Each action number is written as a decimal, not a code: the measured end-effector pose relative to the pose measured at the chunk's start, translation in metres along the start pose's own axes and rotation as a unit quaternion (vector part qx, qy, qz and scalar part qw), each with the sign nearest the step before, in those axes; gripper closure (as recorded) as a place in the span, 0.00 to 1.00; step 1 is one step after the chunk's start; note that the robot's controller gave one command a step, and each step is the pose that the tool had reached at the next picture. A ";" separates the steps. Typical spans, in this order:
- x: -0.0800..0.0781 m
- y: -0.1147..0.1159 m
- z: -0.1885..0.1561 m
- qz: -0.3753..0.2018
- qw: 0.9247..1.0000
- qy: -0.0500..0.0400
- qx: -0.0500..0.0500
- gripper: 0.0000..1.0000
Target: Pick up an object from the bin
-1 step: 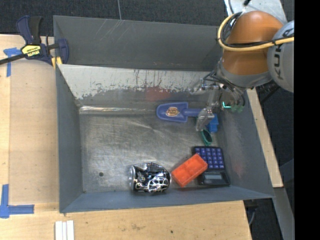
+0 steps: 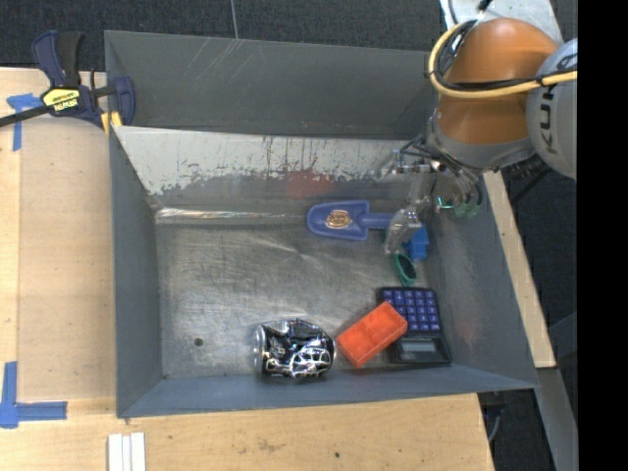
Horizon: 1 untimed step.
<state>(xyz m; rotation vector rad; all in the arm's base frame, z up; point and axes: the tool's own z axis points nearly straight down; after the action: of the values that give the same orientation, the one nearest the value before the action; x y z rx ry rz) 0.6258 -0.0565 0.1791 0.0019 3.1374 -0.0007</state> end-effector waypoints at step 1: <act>0.006 0.006 0.034 0.049 0.999 -0.002 0.000 0.00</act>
Offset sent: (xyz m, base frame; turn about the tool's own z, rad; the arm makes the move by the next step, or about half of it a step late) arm -0.0078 0.0082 -0.1091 0.1278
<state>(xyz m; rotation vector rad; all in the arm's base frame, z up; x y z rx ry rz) 0.6202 -0.0503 0.1448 0.1547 3.1292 -0.0002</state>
